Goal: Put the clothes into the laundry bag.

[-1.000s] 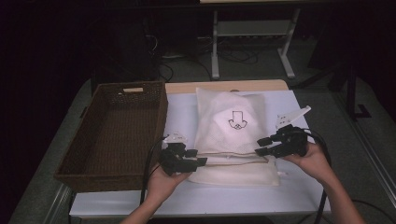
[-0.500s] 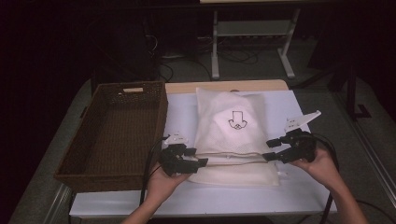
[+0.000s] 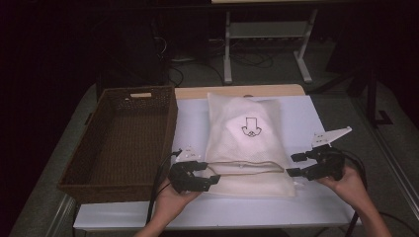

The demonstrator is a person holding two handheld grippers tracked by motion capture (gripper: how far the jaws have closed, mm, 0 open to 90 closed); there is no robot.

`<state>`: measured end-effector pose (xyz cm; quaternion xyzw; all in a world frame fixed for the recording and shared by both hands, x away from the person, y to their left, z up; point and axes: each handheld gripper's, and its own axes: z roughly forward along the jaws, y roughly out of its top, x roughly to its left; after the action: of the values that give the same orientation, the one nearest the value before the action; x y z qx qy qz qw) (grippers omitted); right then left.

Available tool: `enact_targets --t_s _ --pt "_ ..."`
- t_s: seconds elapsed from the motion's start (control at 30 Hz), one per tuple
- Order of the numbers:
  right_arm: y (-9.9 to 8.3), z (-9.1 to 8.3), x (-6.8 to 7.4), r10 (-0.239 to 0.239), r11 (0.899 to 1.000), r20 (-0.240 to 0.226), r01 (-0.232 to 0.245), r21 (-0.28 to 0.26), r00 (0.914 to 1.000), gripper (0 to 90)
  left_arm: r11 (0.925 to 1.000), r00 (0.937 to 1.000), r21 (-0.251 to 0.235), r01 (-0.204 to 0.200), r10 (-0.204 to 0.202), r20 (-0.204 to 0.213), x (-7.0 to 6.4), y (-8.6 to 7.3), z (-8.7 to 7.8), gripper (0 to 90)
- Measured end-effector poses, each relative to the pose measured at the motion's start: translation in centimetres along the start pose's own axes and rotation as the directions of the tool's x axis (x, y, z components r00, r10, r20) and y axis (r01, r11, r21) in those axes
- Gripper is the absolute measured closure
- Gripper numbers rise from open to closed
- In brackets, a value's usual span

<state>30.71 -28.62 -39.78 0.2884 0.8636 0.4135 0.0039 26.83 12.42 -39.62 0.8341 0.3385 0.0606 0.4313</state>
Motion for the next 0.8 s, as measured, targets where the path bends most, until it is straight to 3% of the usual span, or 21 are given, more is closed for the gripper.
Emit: enact_targets --t_s 0.3,0.63,0.8 --pt "-3.2 -0.6 -0.4 0.060 0.998 0.018 -0.060 -0.022 0.9980 29.5 1.0000 1.0000 -0.008 -0.002 0.002 -0.003 -0.3 -1.3 0.2 30.6" --pt "-4.4 -1.2 0.1 0.084 0.996 0.068 -0.082 -0.031 0.9941 22.7 0.9993 0.9993 -0.008 -0.038 0.038 -0.006 -0.9 -2.3 0.3 24.4" --pt "-4.8 -1.3 0.4 0.088 0.996 0.083 -0.085 -0.040 0.9927 19.1 0.9994 0.9995 -0.015 -0.031 0.031 -0.006 -0.9 -2.9 0.1 20.6"
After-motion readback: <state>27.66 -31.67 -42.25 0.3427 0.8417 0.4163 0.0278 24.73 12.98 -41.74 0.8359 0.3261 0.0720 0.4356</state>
